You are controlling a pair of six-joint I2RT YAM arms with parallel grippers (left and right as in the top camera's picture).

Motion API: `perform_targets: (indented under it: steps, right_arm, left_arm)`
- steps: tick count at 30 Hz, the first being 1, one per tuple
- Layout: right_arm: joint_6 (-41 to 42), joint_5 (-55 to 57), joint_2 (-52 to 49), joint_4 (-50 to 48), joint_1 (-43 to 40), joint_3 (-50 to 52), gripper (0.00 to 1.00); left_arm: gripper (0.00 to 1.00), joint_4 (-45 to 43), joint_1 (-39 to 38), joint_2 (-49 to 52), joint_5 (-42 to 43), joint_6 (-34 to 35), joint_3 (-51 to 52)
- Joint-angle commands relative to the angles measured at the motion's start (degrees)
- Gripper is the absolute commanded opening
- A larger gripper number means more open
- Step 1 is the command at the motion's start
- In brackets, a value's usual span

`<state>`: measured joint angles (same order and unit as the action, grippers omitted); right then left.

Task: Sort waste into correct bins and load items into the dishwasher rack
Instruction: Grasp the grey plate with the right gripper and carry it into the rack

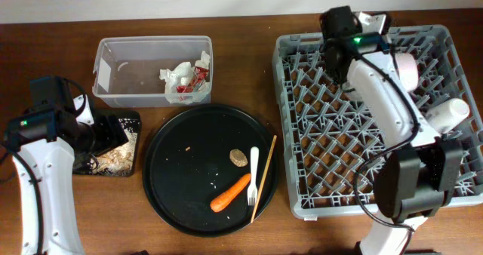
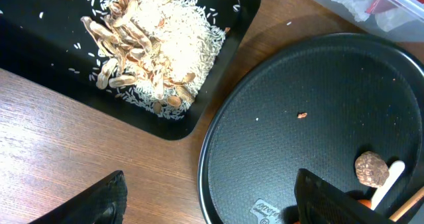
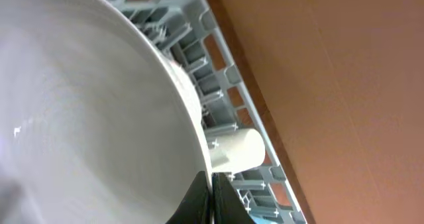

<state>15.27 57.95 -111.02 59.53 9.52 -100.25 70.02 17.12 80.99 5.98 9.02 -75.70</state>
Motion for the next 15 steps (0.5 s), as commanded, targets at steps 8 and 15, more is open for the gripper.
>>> perform_targets:
  steps: [8, 15]
  right_arm:
    - [0.2, -10.9, 0.1, 1.5, 13.7, 3.2, 0.54]
    - [5.0, -14.5, 17.5, 7.7, 14.6, 3.2, 0.68]
  left_arm:
    - [0.81, -0.1, 0.2, -0.2, 0.6, -0.7, -0.3]
    - [0.80, 0.0, 0.2, -0.2, 0.6, -0.7, -0.3]
